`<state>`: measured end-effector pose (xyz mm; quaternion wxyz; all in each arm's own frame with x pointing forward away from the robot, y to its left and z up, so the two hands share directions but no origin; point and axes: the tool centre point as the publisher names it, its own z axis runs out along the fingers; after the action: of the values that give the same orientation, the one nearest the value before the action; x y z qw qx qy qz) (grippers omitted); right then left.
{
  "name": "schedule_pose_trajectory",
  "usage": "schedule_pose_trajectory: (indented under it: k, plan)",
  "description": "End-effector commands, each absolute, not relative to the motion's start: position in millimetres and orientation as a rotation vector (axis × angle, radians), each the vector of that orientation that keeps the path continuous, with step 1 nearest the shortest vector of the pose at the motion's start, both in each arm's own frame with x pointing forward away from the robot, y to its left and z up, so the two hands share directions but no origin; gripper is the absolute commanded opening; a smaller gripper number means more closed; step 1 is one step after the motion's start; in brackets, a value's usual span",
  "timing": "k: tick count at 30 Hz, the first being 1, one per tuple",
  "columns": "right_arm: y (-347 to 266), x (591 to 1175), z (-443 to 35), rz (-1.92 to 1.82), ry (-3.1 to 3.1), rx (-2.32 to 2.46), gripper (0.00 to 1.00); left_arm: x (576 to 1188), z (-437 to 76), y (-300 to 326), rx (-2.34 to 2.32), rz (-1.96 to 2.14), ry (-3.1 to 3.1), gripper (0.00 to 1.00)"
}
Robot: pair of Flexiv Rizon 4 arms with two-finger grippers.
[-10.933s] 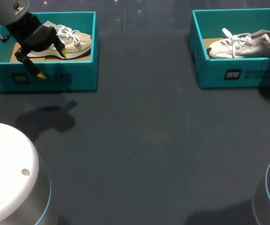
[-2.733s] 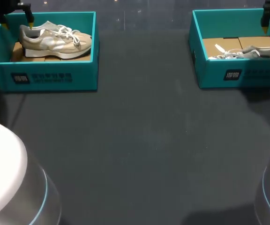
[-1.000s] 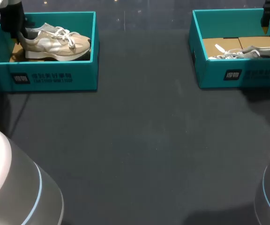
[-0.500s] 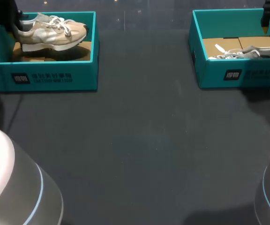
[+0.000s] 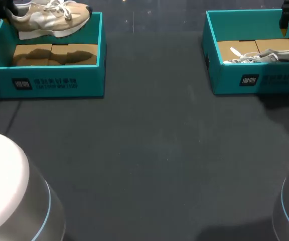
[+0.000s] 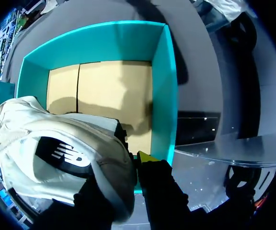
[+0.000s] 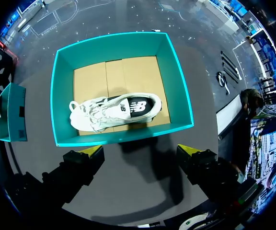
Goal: Take the shoe out of the shoebox, open the shoe tongue, remove and reinsert the insole, then place the shoe into the shoebox
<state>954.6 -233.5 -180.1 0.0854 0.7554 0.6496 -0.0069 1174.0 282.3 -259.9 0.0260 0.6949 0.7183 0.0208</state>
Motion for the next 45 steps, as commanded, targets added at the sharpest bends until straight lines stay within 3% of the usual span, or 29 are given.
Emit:
schedule_pose_trajectory:
  k: [1,23,45]
  plan:
    - [-234,954,-180,-0.019,1.936,2.252,1.00,1146,-226,276,2.129,0.166,2.224,0.00]
    - [-234,954,-180,-0.019,1.936,2.252,1.00,1008,-164,233,2.060,0.243,2.228,0.00]
    - [-234,954,-180,-0.019,1.936,2.252,1.00,838,-164,132,2.147,0.326,2.196,0.00]
